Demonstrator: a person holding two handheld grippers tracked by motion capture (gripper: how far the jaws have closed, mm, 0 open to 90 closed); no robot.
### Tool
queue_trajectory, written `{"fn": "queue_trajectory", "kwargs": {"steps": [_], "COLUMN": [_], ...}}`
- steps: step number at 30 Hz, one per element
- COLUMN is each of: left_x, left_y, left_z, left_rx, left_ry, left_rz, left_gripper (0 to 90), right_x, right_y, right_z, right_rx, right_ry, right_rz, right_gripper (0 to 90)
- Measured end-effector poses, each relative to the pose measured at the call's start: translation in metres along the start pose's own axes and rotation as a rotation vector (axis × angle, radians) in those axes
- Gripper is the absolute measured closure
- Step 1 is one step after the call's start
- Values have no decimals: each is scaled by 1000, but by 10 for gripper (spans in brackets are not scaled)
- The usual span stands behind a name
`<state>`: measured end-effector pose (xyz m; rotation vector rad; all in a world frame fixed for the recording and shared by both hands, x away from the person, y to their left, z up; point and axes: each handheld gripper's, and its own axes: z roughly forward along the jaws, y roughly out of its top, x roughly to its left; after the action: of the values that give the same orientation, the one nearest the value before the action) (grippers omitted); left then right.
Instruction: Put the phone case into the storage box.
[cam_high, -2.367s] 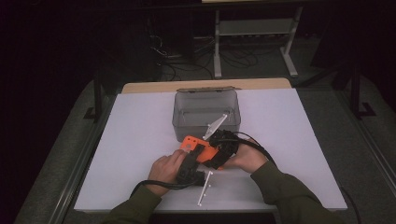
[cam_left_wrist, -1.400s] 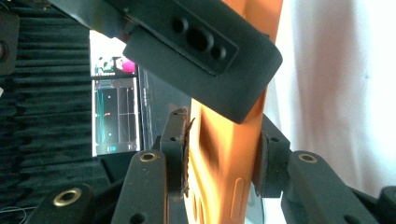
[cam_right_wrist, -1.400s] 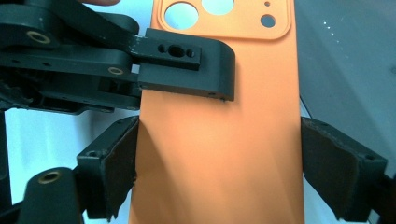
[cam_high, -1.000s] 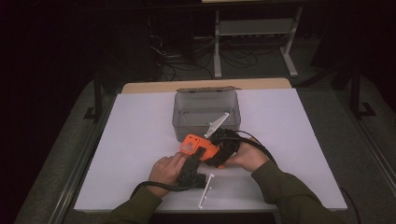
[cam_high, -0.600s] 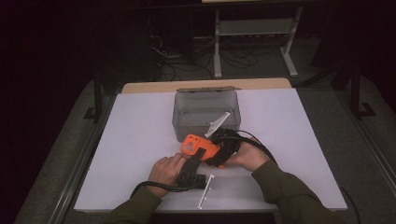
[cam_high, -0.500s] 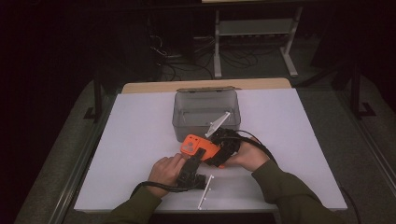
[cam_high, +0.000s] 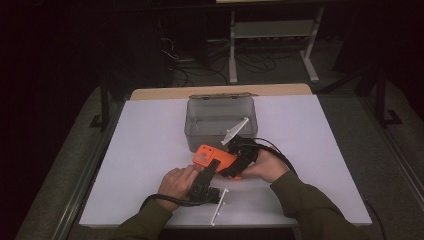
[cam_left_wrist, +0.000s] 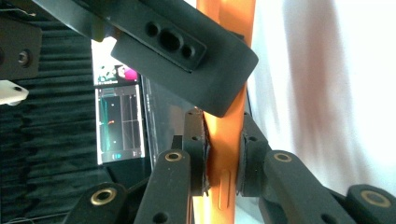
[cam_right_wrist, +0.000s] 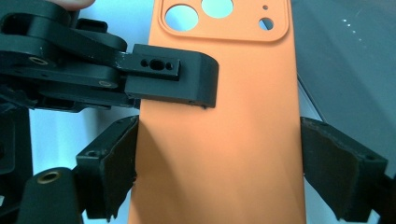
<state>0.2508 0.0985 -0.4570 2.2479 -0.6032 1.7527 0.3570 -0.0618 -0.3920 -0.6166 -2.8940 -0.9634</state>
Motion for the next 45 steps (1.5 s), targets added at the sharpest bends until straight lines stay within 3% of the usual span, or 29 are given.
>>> {"fn": "queue_trajectory", "kwargs": {"steps": [14, 22, 28, 39, 45], "left_x": [3, 4, 4, 3, 4], "left_y": [-2, -7, -10, -13, -13], "left_z": [0, 1, 1, -1, -1], "left_rx": [4, 4, 16, 30, 32], "left_ry": [-10, -8, -22, -36, -38], "left_rz": [5, -29, -22, -29, -33], "left_gripper": [794, 797, 796, 796, 796], "right_x": [-4, -1, 0, -4, -4], "right_y": [-3, -3, -7, -28, -44], "right_z": [0, -5, -13, -36, -45], "right_rx": [-37, -61, -73, -145, -183], "right_ry": [29, 16, 11, -63, -107], "right_rz": [12, 20, 28, 72, 93], "right_gripper": [153, 136, 128, 20, 8]}}
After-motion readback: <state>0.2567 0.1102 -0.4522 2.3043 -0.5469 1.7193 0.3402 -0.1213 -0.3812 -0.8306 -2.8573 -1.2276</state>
